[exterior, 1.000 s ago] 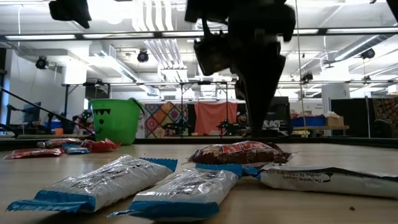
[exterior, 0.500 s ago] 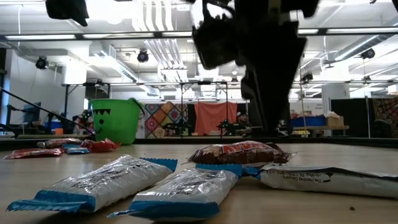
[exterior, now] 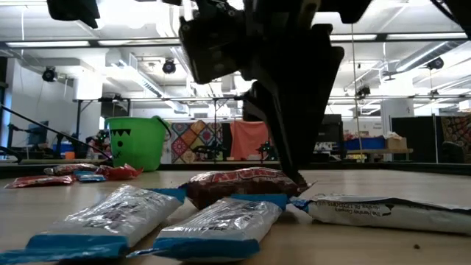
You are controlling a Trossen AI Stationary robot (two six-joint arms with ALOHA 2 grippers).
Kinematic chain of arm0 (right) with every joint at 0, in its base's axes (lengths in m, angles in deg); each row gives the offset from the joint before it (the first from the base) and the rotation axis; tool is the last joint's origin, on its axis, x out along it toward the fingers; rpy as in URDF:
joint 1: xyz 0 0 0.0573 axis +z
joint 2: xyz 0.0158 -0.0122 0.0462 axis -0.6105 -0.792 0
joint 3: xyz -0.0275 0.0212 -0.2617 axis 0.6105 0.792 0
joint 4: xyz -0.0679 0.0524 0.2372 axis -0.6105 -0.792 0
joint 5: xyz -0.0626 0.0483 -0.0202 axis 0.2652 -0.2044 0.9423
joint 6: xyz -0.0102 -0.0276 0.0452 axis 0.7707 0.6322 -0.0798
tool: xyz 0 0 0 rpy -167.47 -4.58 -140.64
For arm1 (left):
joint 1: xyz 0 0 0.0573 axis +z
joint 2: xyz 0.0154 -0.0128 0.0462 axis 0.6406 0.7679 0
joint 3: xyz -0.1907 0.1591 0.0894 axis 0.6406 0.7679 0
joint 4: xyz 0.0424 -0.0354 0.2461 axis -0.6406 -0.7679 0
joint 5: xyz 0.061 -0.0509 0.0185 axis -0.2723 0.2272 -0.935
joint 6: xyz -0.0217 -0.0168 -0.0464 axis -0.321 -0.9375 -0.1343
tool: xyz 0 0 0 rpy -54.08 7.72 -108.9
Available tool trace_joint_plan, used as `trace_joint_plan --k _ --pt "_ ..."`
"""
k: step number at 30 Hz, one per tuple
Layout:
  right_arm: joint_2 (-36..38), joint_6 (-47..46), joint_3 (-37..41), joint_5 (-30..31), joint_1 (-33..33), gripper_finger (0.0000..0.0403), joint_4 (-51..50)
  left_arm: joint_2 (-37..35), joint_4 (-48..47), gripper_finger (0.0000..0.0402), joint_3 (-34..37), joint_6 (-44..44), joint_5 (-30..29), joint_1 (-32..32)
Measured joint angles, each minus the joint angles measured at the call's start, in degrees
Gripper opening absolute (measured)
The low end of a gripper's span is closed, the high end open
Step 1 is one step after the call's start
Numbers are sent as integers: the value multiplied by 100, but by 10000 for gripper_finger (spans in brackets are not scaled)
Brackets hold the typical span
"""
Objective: Sort candy
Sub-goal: Put the brown chocolate into the orange bucket
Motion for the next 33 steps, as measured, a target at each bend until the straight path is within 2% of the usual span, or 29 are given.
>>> trace_joint_plan --k 10,17,33 --pt "-650 757 -1159 102 2 125 -867 -105 -112 113 0 15 2 -2" --pt "-708 644 -1659 435 -130 125 -1208 -124 -128 113 0 17 4 -1" --pt "-792 313 -1739 446 -146 125 -1054 -144 -129 113 0 39 7 -2"
